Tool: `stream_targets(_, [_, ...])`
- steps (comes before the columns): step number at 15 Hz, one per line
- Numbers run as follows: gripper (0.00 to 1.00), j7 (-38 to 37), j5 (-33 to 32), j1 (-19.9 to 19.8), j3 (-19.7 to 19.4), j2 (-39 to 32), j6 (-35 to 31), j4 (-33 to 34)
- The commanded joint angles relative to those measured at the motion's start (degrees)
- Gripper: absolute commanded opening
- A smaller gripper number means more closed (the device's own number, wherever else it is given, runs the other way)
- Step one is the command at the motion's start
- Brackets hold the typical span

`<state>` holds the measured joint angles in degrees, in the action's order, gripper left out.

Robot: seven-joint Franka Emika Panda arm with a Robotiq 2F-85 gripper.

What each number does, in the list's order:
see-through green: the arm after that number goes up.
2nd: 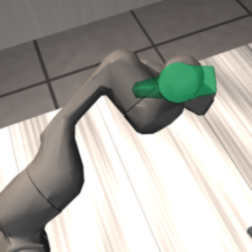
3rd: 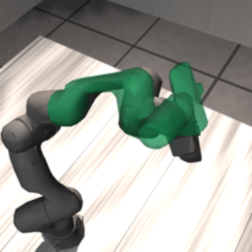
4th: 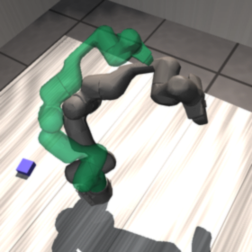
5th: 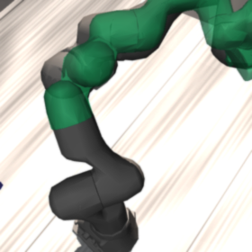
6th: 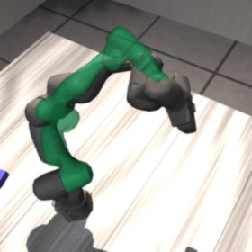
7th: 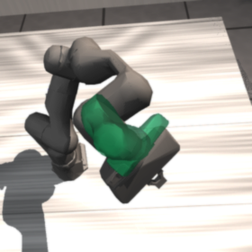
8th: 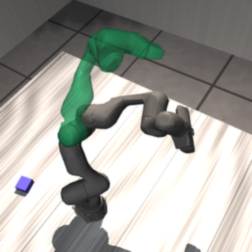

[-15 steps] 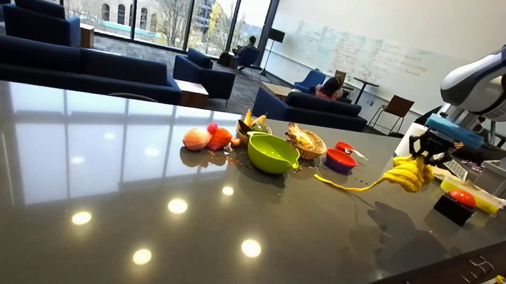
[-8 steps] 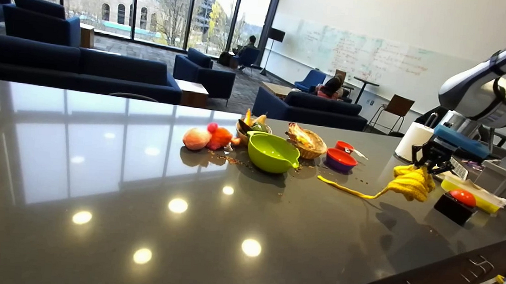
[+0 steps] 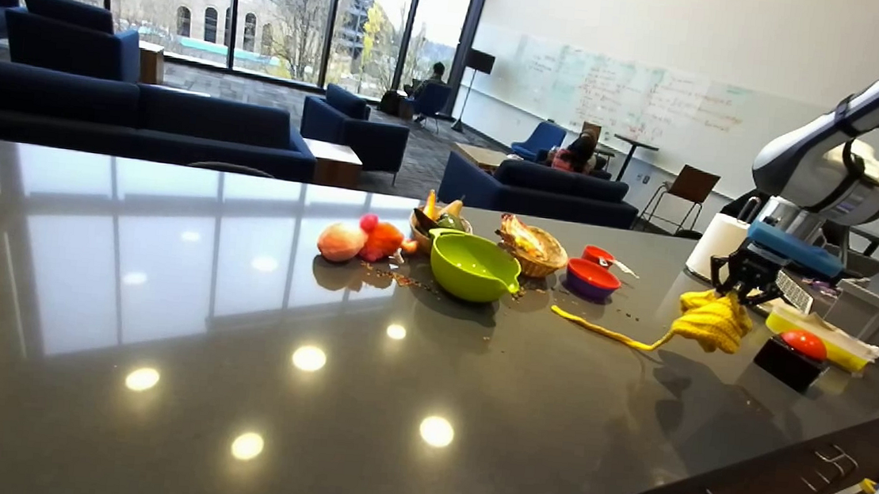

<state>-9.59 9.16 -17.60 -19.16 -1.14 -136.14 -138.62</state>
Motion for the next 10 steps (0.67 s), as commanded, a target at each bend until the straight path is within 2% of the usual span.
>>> stream_targets(1, [0.15,-0.1,-0.1,-0.3,0.3,0.0,0.1,0.1])
stream_targets(2, [0.04,-0.1,-0.1,-0.3,0.3,0.0,0.1,0.1])
stream_targets(4, [0.04,-1.7,-0.7,0.4,0.9,0.8,-0.8,-0.9])
stream_targets(5, [0.4,-2.0,-0.6,0.8,1.4,0.6,-1.3,-1.3])
stream_targets(7, [0.45,-2.5,0.6,1.8,2.7,-0.4,-2.0,-1.5])
stream_targets(10, [0.65,-6.2,-0.5,4.7,5.8,-1.3,-4.1,-2.6])
